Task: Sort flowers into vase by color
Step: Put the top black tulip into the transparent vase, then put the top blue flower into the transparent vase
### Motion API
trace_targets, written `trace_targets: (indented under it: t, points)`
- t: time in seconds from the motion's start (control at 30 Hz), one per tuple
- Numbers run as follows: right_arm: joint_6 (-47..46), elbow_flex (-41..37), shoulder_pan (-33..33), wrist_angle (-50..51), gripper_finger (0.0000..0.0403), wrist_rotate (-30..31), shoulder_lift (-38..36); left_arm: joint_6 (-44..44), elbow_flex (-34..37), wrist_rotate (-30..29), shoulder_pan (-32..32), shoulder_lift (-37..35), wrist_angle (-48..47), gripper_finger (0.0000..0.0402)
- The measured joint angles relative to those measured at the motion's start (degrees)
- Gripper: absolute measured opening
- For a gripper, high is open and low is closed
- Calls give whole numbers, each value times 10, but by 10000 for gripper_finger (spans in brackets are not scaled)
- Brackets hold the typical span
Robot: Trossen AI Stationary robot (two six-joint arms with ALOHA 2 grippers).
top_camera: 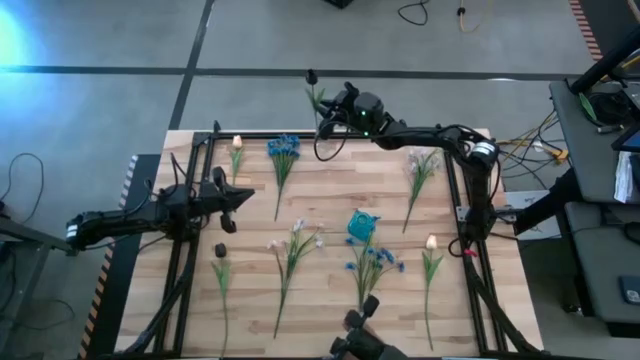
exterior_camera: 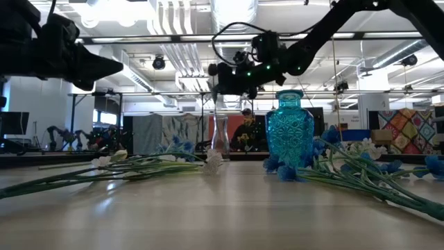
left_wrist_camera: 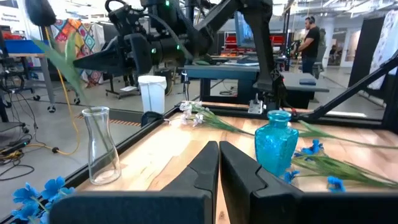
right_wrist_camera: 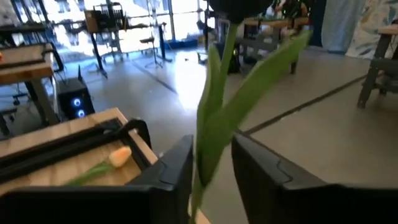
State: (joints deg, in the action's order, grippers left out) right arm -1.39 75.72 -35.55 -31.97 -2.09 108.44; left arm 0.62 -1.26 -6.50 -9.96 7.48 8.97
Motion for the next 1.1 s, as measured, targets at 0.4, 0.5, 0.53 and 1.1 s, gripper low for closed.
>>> trace_targets:
  t: [0.4,0.5,0.53,1.1]
  points:
    - [70,0,3,165,125,9,-71,3,0,1,0,63,19,0]
    - [97,-1,12,200,83,24,-93,2,0,0,0,87,30,0]
    - [105,-1,15,209,67,30,-101,1,-1,0,0,94,30,0]
    - [100,-190,28,183,13,73,-230,-66,-154,-10,-75,346,-100,0]
